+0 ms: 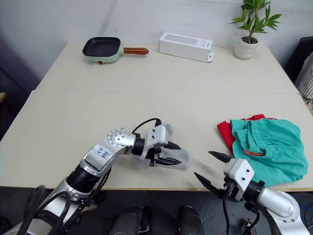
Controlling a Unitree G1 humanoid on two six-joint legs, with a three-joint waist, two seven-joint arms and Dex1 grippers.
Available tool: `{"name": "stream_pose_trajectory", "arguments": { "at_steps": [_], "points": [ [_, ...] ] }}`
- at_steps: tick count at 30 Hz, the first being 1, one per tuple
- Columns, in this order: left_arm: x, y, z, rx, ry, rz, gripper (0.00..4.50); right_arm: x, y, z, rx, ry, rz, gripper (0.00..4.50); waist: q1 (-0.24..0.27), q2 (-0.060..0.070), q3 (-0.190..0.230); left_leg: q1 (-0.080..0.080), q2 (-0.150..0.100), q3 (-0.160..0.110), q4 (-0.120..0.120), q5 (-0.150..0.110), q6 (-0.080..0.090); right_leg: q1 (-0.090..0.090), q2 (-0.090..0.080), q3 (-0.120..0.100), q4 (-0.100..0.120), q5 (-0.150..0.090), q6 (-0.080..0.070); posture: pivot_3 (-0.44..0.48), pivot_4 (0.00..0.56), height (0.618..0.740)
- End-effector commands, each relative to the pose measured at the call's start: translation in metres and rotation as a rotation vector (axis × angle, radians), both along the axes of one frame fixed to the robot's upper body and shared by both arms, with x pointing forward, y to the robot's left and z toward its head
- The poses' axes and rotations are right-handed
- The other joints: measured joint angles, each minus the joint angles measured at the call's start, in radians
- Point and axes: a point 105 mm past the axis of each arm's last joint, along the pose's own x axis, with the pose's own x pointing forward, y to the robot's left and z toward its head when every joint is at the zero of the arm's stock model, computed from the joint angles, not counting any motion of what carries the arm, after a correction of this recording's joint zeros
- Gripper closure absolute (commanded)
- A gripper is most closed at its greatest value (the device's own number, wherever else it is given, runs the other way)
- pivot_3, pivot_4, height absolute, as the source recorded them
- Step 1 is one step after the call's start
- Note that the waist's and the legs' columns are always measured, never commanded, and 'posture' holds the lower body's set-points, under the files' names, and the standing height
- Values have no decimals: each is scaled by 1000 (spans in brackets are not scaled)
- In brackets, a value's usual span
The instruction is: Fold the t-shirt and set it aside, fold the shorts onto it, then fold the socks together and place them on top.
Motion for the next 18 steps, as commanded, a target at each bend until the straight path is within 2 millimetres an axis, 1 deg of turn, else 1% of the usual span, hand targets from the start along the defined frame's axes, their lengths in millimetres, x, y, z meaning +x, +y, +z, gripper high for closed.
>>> {"name": "stream_pose_trajectory", "arguments": {
  "at_steps": [1, 2, 3, 4, 5, 7, 8, 10, 12, 13, 15, 18],
  "points": [
    [2, 5, 37, -173, -32, -17, 1262, 6, 2, 17, 65, 18, -11, 0, 0, 0, 0, 0, 0, 0, 0, 0, 0, 0, 0, 0, 0, 0, 0, 0, 150, 740],
    [7, 10, 46, -213, -19, 2, 1262, 8, 4, 19, 89, 51, -18, 0, 0, 0, 0, 0, 0, 0, 0, 0, 0, 0, 0, 0, 0, 0, 0, 0, 150, 740],
    [16, 21, 55, -243, -17, 45, 1262, 11, 9, 20, 115, 89, -10, 0, 0, 0, 0, 0, 0, 0, 1, 0, 1, 0, -1, 0, 0, 0, 0, 0, 150, 740],
    [25, 35, 60, -244, -28, 89, 1262, 13, 15, 21, 135, 129, -10, 0, -2, 0, 0, 0, 0, 0, 1, 0, 1, 0, -1, 0, 0, 0, 0, 0, 150, 740],
    [35, 52, 60, -211, -46, 141, 1262, 16, 19, 18, 136, 174, -20, 0, -5, 0, 0, 0, 0, 0, 1, 0, 1, 0, -1, 0, 0, 0, 0, 0, 150, 740],
    [47, 81, 53, -124, -80, 208, 1262, 19, 28, 15, 147, 232, -27, 0, -13, 0, 0, 0, 1, 0, 0, 0, 0, 0, 0, -2, 1, 0, -1, 0, 150, 740],
    [49, 90, 50, -94, -90, 225, 1262, 19, 31, 14, 149, 255, -33, 0, -16, 0, 0, 1, 1, 0, -1, 0, 0, 0, 0, -2, 1, 0, -1, 0, 150, 740],
    [52, 117, 37, -18, -84, 268, 1262, 21, 37, 8, 142, 298, -53, 0, -16, 0, 0, 1, 1, -1, -2, 0, -2, -1, 0, -4, 1, -1, -1, 0, 150, 740],
    [53, 136, 23, 31, -52, 312, 1262, 24, 40, 2, 127, 316, -83, 0, -18, 0, 0, 0, 1, 0, -1, -2, -2, -1, 0, -4, 1, -1, -1, 0, 150, 740],
    [52, 140, 17, 44, -39, 318, 1262, 25, 42, -1, 118, 327, -86, 0, -18, 0, 0, -1, 0, 0, -1, -2, -1, -1, 0, -4, 1, -1, -1, 0, 150, 740],
    [49, 142, 3, 59, -1, 328, 1262, 24, 45, -7, 93, 340, -87, 0, -11, 0, 0, -2, -2, 0, 0, -3, 1, -1, -2, -4, 1, 0, -1, 0, 150, 740],
    [44, 133, -16, 71, 41, 329, 1262, 30, 46, -14, 64, 340, -121, 0, -5, 0, 0, -3, -3, 0, 2, -5, 4, -1, -3, -4, -1, 1, 1, 0, 150, 740]
  ]
}}
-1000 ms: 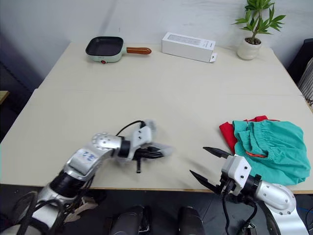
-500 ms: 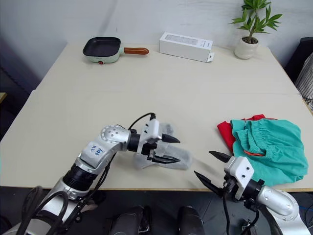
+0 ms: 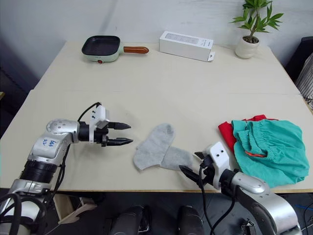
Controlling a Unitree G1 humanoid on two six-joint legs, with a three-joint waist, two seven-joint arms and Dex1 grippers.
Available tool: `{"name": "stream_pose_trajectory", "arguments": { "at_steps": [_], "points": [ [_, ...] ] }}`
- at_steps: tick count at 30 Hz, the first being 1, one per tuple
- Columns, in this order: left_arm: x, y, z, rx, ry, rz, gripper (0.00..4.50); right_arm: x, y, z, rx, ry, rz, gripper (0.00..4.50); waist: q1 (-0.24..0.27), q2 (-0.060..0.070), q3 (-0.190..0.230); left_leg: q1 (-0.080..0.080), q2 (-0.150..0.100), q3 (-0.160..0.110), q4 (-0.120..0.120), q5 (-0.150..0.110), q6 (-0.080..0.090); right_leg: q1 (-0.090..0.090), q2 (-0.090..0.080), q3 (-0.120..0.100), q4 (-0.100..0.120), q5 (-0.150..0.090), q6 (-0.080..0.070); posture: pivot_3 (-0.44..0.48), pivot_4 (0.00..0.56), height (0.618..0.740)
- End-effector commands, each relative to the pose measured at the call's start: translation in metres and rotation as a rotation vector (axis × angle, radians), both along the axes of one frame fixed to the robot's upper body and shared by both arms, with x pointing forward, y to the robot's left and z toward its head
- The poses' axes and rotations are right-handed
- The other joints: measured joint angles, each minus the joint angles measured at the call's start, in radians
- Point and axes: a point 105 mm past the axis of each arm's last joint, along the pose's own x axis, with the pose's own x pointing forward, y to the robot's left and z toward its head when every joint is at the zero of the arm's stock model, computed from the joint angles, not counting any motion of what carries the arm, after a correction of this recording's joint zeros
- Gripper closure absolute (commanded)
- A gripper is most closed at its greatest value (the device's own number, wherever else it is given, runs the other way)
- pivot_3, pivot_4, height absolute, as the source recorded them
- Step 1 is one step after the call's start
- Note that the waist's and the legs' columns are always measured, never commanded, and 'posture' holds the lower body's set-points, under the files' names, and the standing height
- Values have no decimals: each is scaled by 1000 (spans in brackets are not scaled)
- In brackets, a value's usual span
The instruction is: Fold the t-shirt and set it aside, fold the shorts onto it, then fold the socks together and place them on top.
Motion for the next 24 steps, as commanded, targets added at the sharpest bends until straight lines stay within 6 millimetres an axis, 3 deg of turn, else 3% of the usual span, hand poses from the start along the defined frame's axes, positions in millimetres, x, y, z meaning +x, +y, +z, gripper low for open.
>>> {"name": "stream_pose_trajectory", "arguments": {
  "at_steps": [1, 6, 7, 10, 18, 20, 24],
  "points": [
    [-5, -17, -17, 2, 14, -14, 1262, 7, 3, -2, -47, -25, -22, 0, 6, 0, 0, -1, -1, 0, 1, 0, 1, 0, -1, 1, -2, 2, 3, 0, 150, 740],
    [-4, -30, -27, -21, 47, 18, 1262, 10, 3, -6, -64, -20, -21, 0, 7, 0, 0, -1, -1, 1, 0, -2, -2, 0, -1, 2, -4, 4, 7, 0, 150, 740],
    [-4, -32, -29, -24, 51, 20, 1241, 11, 2, -7, -64, -21, -19, 183, 7, 0, 0, -1, 0, 1, 1, -1, -2, 0, -1, 2, -4, 4, 6, 0, 150, 740],
    [-9, -36, -40, 11, 75, 4, 1869, 14, 4, -8, -68, -21, -12, 907, 7, 0, 0, 0, 0, 2, 0, -1, -2, 0, 0, 2, -3, 4, 6, 0, 150, 740],
    [-19, -40, -42, 0, 82, -7, 4337, 28, 1, -8, -87, -61, -12, 3650, 6, 0, 0, 0, 0, 2, 0, -1, -2, 1, -1, 2, -4, 4, 6, 0, 150, 740],
    [-19, -41, -40, -9, 72, 5, 4500, 32, -2, -7, -96, -74, -20, 4357, 6, 0, 0, 0, 0, 2, 0, -1, -3, 1, -1, 3, -4, 4, 6, 0, 150, 740],
    [-19, -44, -36, -20, 45, 45, 4500, 40, -9, -6, -114, -84, -23, 4473, 7, 0, 0, 0, 0, 2, 0, -1, -3, 1, -1, 2, -4, 4, 6, 0, 150, 740]
  ]
}}
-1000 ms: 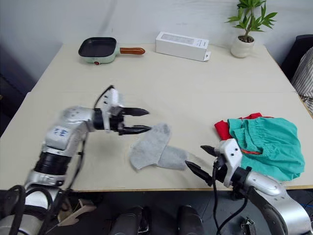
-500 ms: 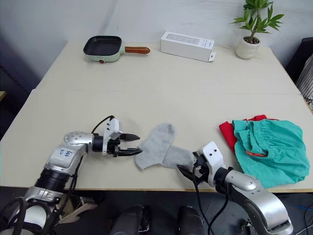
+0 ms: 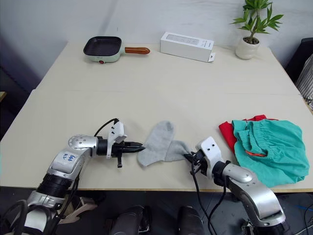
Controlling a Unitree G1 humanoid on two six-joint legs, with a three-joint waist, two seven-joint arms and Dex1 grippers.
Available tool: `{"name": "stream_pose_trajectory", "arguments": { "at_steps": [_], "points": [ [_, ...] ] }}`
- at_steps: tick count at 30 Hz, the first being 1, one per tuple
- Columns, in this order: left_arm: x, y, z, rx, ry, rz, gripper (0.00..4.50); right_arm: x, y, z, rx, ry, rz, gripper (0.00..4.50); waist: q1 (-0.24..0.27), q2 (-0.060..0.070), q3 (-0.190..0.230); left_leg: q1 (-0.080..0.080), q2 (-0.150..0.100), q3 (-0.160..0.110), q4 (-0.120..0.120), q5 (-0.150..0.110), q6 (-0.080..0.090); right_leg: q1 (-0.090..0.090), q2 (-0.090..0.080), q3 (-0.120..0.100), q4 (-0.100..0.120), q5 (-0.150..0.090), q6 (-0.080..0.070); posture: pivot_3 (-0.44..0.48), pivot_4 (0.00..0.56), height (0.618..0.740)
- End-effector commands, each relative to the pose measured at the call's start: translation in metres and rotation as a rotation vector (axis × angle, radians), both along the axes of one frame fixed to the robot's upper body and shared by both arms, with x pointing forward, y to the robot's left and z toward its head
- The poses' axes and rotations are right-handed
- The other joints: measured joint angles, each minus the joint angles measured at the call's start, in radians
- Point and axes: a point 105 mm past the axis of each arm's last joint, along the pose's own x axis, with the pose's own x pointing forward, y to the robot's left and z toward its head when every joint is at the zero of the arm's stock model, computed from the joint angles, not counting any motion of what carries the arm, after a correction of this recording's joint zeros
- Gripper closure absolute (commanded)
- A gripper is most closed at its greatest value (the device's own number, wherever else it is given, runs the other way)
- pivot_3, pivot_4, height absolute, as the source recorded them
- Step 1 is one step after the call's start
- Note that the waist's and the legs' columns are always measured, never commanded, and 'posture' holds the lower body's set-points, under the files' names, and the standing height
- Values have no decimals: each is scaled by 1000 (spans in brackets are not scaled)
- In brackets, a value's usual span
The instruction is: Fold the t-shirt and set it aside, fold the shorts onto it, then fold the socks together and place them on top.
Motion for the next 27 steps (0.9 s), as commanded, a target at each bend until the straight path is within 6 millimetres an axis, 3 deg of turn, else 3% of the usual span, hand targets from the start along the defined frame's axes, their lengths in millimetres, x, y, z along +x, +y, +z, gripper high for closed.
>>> {"name": "stream_pose_trajectory", "arguments": {
  "at_steps": [1, 7, 13, 15, 18, 22, 25, 27],
  "points": [
    [-2, -4, 3, -6, -21, 26, 4500, 7, -11, 2, -25, -21, -19, 4473, 1, 0, 0, 0, 0, 0, 0, 0, 0, 0, 0, 0, 0, 0, 0, 0, 150, 740],
    [-11, -13, 5, -11, -28, 26, 4500, 0, -18, 1, -32, 29, 3, 4473, 2, 0, 0, 0, 0, 0, 0, 0, 0, 0, 0, 0, 0, 0, 0, 0, 150, 740],
    [-10, -8, 6, -17, -27, 79, 4500, -6, -17, -2, -39, 37, 24, 4473, 2, 0, 0, 0, 0, 0, -1, 0, 0, 0, 0, 0, -1, 0, 0, 0, 150, 740],
    [-9, -5, 6, -21, -6, 114, 3984, -3, -20, -1, -17, 26, -4, 4500, 1, 0, 0, 0, 0, 0, -1, 0, 0, 0, 0, 0, -1, 0, 0, 0, 150, 740],
    [-5, 4, 13, -21, -41, 164, 3086, -8, -17, -1, -9, 38, 43, 3682, 1, 0, 0, 0, 0, 0, -2, 0, 0, 0, 0, 0, -1, 0, 0, 0, 150, 740],
    [-15, 22, 31, -58, -9, 161, 1818, -27, -20, 9, 11, 71, 204, 2305, 1, 0, 0, 0, 0, 0, -2, 0, 0, 0, 0, 0, -1, 0, 0, 0, 150, 740],
    [-36, 42, 32, 2, 155, 159, 846, -23, -46, 23, -66, 57, 293, 1265, -4, 0, 0, 0, 0, 0, -3, -1, 0, 0, 0, 0, -3, 0, 0, 0, 150, 740],
    [-48, 45, 32, 23, 274, 179, 164, -16, -57, 32, -99, 50, 336, 501, -11, 1, 1, 0, 0, 1, -2, -1, 0, 0, 0, 0, -3, 0, 0, 0, 150, 740]
  ]
}}
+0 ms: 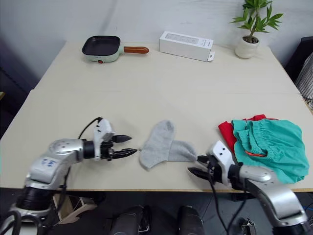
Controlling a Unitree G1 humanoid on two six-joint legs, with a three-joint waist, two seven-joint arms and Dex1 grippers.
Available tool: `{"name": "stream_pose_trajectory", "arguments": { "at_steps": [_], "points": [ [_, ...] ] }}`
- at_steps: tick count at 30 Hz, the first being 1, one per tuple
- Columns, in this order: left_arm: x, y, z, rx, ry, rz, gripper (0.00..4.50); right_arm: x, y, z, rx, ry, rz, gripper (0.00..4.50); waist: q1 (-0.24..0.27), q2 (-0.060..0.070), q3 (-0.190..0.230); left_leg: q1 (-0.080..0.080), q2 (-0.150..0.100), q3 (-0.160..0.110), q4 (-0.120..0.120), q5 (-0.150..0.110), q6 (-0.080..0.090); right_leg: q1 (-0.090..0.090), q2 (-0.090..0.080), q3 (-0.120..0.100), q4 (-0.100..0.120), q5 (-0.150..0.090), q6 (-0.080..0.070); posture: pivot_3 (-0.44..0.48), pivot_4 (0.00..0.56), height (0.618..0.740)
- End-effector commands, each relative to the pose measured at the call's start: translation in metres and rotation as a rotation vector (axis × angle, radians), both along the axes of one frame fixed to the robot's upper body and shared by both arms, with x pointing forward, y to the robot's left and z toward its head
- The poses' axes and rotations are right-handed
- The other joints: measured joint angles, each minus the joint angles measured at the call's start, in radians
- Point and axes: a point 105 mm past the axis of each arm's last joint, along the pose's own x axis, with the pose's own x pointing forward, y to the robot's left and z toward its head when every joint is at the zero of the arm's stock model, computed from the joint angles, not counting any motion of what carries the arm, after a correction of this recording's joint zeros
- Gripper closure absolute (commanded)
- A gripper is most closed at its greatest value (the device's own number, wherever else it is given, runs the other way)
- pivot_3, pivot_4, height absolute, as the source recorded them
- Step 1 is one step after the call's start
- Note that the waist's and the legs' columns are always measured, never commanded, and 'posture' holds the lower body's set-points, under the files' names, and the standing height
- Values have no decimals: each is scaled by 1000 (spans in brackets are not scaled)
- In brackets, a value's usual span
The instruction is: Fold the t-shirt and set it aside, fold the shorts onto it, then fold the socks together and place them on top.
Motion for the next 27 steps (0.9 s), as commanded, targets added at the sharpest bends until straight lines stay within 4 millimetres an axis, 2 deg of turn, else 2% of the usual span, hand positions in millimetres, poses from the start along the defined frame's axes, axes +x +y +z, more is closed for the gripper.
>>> {"name": "stream_pose_trajectory", "arguments": {
  "at_steps": [1, 4, 8, 10, 13, 18, 21, 22, 25, 27],
  "points": [
    [-24, -7, 7, -28, 187, 4, 0, 18, -17, 30, -10, -71, 77, 196, -7, 0, 0, 0, 0, 0, 0, 0, 0, 0, 0, 0, 0, 0, 0, 0, 150, 740],
    [-34, -20, 3, -25, 289, 37, 0, 43, -13, 46, 29, -95, 95, 89, -14, 0, 1, 1, 0, 0, 0, 1, -1, 1, 0, 0, 0, 0, 0, 0, 150, 740],
    [-27, -36, -12, -11, 338, 137, 0, 92, 10, 62, 98, -105, 6, 89, -17, 0, 1, 2, 1, -1, 0, 5, 0, 0, 1, 0, 3, 0, 0, 0, 150, 740],
    [-25, -48, -15, -43, 365, 165, 0, 111, 22, 60, 93, -91, -19, 89, -15, 0, 1, 2, 1, 0, 0, 6, 0, 0, 1, 0, 4, 0, -1, 0, 150, 740],
    [-27, -62, -21, -51, 399, 187, 0, 136, 52, 55, 64, -68, -31, 89, -13, 0, 1, 2, -1, 0, 1, 7, 1, 0, 1, 0, 5, 0, -1, 0, 150, 740],
    [-26, -67, -29, -8, 398, 226, 0, 158, 82, 52, 52, -65, -39, 89, -9, 0, 1, 2, -2, -1, 1, 5, -3, 1, 0, 0, 6, 0, -1, 0, 150, 740],
    [-25, -66, -31, 4, 400, 238, 576, 163, 95, 48, 44, -57, -33, 0, -16, 0, 1, 2, -2, -1, 1, 4, -4, 1, 0, 0, 6, 0, 0, 0, 150, 740],
    [-25, -65, -32, 7, 399, 240, 902, 163, 98, 47, 41, -55, -25, 0, -17, 0, 1, 2, -2, -1, 1, 4, -4, 1, 0, 0, 7, 0, 0, 0, 150, 740],
    [-27, -63, -34, 14, 405, 248, 1860, 161, 106, 43, 42, -56, 10, 562, -20, 0, 1, 2, -2, -1, 0, 4, -5, 0, 1, 0, 7, 0, 0, 0, 150, 740],
    [-27, -62, -35, 8, 409, 255, 2558, 160, 110, 43, 56, -56, 28, 1279, -23, 0, 1, 2, -2, -1, 0, 4, -6, 0, 1, 1, 7, 0, 0, 0, 150, 740]
  ]
}}
